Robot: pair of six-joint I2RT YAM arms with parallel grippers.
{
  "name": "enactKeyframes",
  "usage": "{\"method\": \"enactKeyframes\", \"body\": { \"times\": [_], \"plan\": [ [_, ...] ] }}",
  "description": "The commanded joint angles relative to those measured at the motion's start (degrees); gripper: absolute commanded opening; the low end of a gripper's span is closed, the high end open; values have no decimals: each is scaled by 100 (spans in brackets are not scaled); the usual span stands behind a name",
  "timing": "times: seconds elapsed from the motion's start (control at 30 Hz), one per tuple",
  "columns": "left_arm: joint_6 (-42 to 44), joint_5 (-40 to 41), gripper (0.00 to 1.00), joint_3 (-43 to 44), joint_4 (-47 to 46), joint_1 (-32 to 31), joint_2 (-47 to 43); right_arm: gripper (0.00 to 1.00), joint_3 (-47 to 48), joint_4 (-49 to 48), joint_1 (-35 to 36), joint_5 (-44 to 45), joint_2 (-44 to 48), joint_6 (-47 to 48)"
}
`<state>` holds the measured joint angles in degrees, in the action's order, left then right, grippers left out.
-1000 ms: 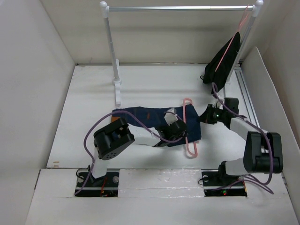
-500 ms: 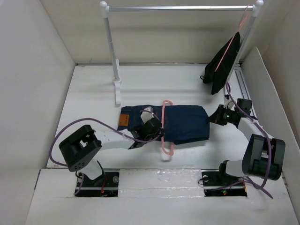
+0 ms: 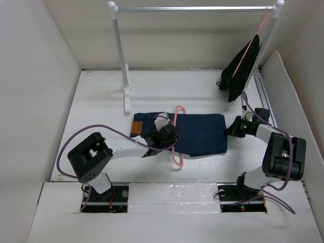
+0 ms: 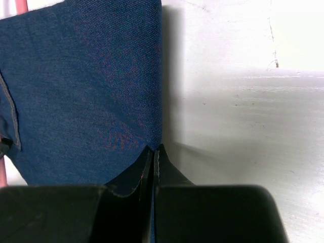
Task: Place the trousers on the hanger
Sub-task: Place the trousers on the hanger, then place the hanger at the clothesline.
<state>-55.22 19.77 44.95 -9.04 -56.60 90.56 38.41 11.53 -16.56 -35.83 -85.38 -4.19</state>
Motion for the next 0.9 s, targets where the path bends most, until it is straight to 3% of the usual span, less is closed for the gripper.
{"method": "enactKeyframes", "body": {
  "times": [0.0,0.03,0.13,0.17,0.23,0.27,0.37,0.47,0.6,0.73,0.87],
  "plan": [
    [161,728,0,477,488,-105,-65,0,52,-345,-85,375,75,251],
    [204,800,0,602,586,-106,-39,0,52,-327,-32,367,57,260],
    [187,1090,0,945,895,-246,-100,19,70,-257,20,297,101,295],
    [187,1160,0,1024,1043,-307,-118,35,105,-213,82,270,144,322],
    [187,1423,0,1366,1394,-465,-240,50,219,138,135,200,390,531],
    [222,1555,0,1481,1535,-544,-302,63,367,296,231,182,530,576],
    [363,2074,0,1973,2002,-914,-531,84,631,990,364,147,1443,638],
    [416,2224,0,2517,2493,-1037,-680,89,1193,1711,521,51,2471,665],
    [845,2215,0,3115,2636,-1108,-1040,86,1888,2231,1337,-301,3334,437],
    [1092,2295,0,3835,2942,-1108,-1094,84,1951,1714,2496,-127,4107,-634],
    [1241,2268,0,4539,3338,-1108,-918,83,1390,765,3112,-274,4601,-2108]
  ]
}}
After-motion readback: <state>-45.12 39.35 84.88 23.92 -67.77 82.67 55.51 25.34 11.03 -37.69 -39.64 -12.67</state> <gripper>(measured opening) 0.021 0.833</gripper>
